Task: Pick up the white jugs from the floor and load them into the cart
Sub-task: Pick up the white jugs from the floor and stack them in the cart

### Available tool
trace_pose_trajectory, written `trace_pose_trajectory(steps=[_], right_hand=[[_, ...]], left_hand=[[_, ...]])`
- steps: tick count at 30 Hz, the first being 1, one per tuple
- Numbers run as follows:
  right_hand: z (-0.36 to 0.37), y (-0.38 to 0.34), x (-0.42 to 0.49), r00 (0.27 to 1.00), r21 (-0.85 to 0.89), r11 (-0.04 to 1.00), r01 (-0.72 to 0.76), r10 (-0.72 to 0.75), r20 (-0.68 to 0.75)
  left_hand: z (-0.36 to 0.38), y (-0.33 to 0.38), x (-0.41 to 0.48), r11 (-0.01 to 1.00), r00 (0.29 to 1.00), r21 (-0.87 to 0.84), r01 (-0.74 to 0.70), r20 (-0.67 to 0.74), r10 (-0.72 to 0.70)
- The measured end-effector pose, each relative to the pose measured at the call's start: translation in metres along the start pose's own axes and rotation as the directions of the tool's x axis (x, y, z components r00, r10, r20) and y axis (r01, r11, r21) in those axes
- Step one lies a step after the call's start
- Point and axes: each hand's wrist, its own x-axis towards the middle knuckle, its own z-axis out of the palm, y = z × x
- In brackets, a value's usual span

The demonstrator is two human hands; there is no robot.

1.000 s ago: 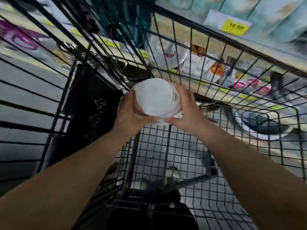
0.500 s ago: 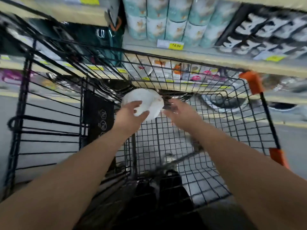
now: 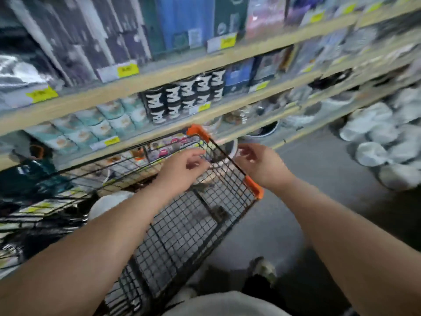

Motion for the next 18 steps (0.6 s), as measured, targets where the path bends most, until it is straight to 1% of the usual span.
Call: trace_pose_trajectory(steps=[3, 7, 10, 14, 18], right_hand=[[-0.066, 0.055, -0.004, 0.994, 0.042, 0.996, -0.073, 0.077, -0.082], [-0.146, 0.128, -0.007, 0.971, 0.062, 0.990, -0.129, 0.139, -0.193], [-0.200, 0.178, -0.007, 0.948, 0.098, 0.978, -0.186, 0.205, -0.244], [-0.260, 0.236, 0.002, 0.908, 0.146, 0.957, -0.249, 0.284, -0.308], [-0.309, 0.294, 0.024, 0.850, 0.214, 0.923, -0.320, 0.379, -0.365]], left_hand=[[0.053, 0.053, 0.038, 0.998, 0.995, 0.001, -0.056, 0.078, 0.056], [0.132, 0.126, 0.083, 0.990, 0.982, 0.015, -0.138, 0.130, 0.135], [0.190, 0.172, 0.116, 0.983, 0.967, -0.017, -0.182, 0.178, 0.182], [0.255, 0.224, 0.160, 0.973, 0.944, -0.032, -0.227, 0.239, 0.228], [0.313, 0.269, 0.219, 0.960, 0.901, -0.014, -0.280, 0.342, 0.268]])
